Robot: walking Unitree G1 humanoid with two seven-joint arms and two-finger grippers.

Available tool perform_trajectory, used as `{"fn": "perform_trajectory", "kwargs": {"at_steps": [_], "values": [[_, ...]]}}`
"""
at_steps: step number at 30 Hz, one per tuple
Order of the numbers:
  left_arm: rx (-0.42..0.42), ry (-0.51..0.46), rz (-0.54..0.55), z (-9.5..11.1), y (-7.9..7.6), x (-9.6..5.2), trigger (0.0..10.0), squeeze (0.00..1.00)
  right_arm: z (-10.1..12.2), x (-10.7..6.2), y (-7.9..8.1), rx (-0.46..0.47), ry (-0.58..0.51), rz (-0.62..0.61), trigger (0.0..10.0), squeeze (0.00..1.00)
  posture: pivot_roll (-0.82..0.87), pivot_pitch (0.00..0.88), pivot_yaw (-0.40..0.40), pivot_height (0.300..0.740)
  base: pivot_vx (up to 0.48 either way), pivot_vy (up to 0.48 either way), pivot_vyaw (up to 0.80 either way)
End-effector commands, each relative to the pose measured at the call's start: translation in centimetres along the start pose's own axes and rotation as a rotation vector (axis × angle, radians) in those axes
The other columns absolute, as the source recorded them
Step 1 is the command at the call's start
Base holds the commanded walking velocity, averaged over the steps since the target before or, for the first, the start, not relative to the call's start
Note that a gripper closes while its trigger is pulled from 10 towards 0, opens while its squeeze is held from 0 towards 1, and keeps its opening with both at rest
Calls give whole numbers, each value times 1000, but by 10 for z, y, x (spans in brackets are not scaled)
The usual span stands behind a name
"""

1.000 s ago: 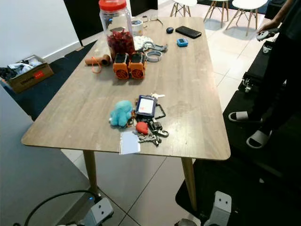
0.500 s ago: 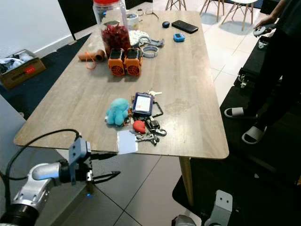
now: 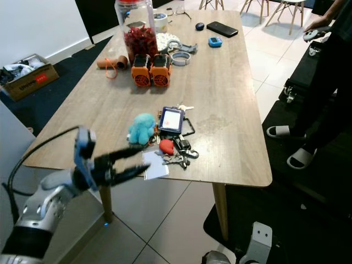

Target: Hang keys on a hook

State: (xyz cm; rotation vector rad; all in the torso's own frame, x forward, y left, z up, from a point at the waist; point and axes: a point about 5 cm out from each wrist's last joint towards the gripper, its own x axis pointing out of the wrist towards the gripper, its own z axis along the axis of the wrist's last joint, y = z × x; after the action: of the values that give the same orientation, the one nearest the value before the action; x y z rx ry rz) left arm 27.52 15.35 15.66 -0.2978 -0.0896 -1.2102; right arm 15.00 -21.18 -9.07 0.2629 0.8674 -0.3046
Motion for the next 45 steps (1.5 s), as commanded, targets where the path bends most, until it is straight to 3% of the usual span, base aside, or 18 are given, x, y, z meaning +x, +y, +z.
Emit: {"fn": "perform_trajectory", "kwargs": {"at_steps": [1, 3, 4, 6, 9, 12, 15, 19, 24, 30, 31, 32, 34, 41, 43, 44, 45], "values": [[-41, -44, -4, 4, -1, 3, 10000, 0, -4, -1, -2, 13, 19, -5, 10000, 0, 33, 77, 22, 740, 0, 0, 0], [-59, -79, -27, 14, -4, 18, 10000, 0, -4, -1, -1, 14, 21, -2, 10000, 0, 35, 76, 20, 740, 0, 0, 0], [-59, -79, -27, 14, -4, 18, 10000, 0, -4, -1, -1, 14, 21, -2, 10000, 0, 35, 76, 20, 740, 0, 0, 0], [1, -37, 16, 18, -3, 39, 10000, 0, -5, -1, -1, 14, 25, 0, 10000, 0, 38, 78, 18, 740, 0, 0, 0], [57, 8, 89, 17, 2, 50, 10000, 0, -5, -1, -1, 13, 26, 1, 10000, 0, 38, 76, 17, 740, 0, 0, 0], [243, 185, 374, 8, 27, 79, 10000, 0, -5, -1, 0, 13, 30, 1, 10000, 0, 36, 78, 21, 740, 0, 0, 0], [336, 185, 544, 9, 42, 99, 10000, 0, -5, -1, 1, 15, 29, 0, 10000, 0, 33, 80, 27, 740, 0, 0, 0], [360, 203, 606, 8, 46, 103, 10000, 39, -5, 0, 1, 17, 28, -1, 10000, 0, 30, 80, 33, 740, 0, 0, 0], [395, 274, 760, 3, 57, 106, 10000, 90, -6, -1, 1, 30, 26, -6, 10000, 0, 22, 85, 46, 740, 0, 0, 0], [433, 349, 870, -12, 69, 98, 10000, 173, -9, -2, 0, 35, 31, -10, 10000, 0, 24, 89, 49, 740, 0, 0, 0], [442, 364, 890, -14, 71, 94, 10000, 525, -10, -2, 0, 35, 32, -11, 10000, 0, 24, 90, 48, 740, 0, 0, 0], [443, 371, 900, -15, 72, 91, 10000, 651, -10, -2, 0, 36, 33, -11, 10000, 0, 25, 90, 48, 740, 0, 0, 0], [441, 376, 907, -17, 73, 89, 10000, 690, -10, -2, 1, 36, 34, -11, 10000, 0, 25, 89, 48, 740, 0, 0, 0], [424, 418, 940, -26, 76, 79, 10000, 506, -9, -2, 2, 32, 34, -6, 10000, 0, 30, 85, 43, 740, 0, 0, 0], [425, 433, 947, -28, 78, 76, 10000, 286, -8, -1, 3, 31, 32, -4, 10000, 0, 31, 80, 42, 740, 0, 0, 0], [422, 442, 949, -30, 78, 75, 10000, 286, -7, -1, 3, 30, 31, -2, 10000, 0, 31, 80, 42, 740, 0, 0, 0], [406, 455, 954, -33, 79, 72, 10000, 200, -6, -1, 3, 30, 30, -1, 10000, 0, 31, 77, 42, 740, 0, 0, 0]]}}
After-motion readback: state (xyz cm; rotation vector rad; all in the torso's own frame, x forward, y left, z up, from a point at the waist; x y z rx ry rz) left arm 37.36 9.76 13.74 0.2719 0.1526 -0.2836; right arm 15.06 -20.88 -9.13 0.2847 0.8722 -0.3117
